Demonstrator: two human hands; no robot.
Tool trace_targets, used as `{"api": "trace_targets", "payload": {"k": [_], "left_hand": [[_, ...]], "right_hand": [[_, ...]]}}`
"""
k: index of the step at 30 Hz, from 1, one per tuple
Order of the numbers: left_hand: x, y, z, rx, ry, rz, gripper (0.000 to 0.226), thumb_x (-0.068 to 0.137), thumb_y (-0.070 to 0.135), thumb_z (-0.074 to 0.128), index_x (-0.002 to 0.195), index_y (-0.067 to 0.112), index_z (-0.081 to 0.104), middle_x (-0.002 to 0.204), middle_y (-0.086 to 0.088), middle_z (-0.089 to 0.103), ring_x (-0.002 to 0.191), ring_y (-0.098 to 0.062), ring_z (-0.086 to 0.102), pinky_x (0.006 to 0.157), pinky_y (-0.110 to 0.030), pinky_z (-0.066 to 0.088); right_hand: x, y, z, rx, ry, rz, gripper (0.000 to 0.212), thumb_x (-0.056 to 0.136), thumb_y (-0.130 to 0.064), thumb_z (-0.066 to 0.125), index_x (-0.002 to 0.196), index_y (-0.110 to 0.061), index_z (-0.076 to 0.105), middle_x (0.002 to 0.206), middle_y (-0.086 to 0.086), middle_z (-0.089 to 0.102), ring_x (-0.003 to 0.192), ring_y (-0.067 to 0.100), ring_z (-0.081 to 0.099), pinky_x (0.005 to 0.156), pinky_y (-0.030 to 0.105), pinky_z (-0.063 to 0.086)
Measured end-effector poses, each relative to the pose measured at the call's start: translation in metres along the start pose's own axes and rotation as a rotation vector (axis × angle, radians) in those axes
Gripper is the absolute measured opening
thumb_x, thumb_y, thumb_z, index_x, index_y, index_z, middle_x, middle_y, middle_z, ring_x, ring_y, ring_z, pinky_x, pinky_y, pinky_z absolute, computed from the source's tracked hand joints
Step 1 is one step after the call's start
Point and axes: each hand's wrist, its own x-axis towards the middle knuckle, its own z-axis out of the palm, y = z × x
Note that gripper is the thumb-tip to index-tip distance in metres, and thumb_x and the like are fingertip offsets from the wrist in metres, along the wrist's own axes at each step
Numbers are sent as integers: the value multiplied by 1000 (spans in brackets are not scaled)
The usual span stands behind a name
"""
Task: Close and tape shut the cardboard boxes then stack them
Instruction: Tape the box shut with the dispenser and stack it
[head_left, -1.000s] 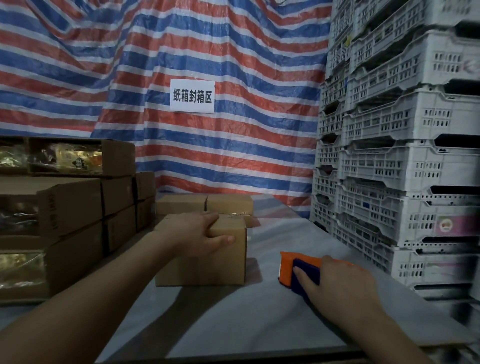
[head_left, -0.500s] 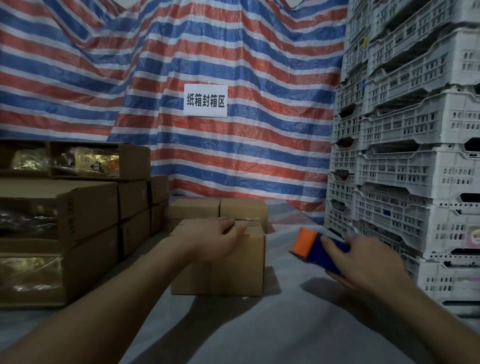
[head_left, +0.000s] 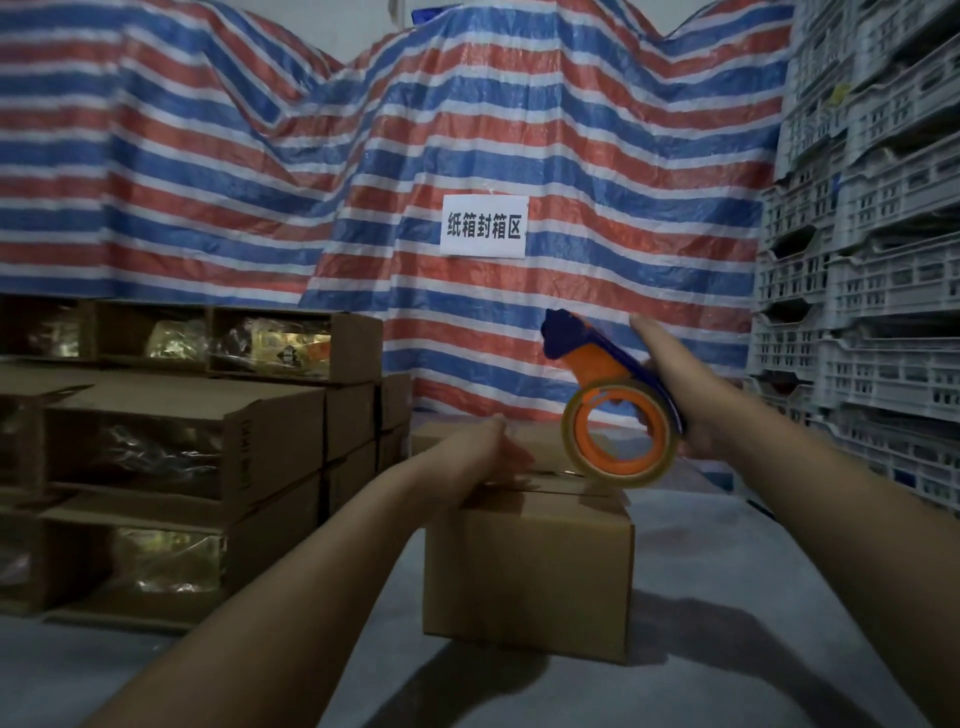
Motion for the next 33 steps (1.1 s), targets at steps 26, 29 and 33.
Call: {"api": "trace_targets", "payload": {"k": [26, 29, 33], "left_hand": [[13, -8, -23, -860, 88, -184, 33, 91, 26, 64, 109, -2, 68, 91, -12, 69, 100, -22, 62, 99, -25, 38], [12, -7, -22, -882, 95, -184, 32, 90, 20, 65, 113, -2, 66, 93, -14, 70, 104, -22, 59, 80, -27, 42], [9, -6, -21, -838, 117, -202, 17, 93, 16, 60, 97, 1, 66, 103, -13, 70, 104, -21, 65, 74, -27, 42]], "right_hand": [[37, 3, 38, -573, -229, -39, 50, 102, -57, 39, 98, -17, 69, 74, 2, 76, 58, 7, 68, 79, 33, 52], [36, 3, 39, -589, -224, -39, 50, 103, -57, 38, 98, -17, 69, 74, 1, 76, 57, 7, 68, 80, 33, 52], [37, 3, 38, -597, -221, -40, 50, 102, -57, 39, 100, -18, 69, 76, 1, 76, 59, 6, 69, 83, 34, 53]]}}
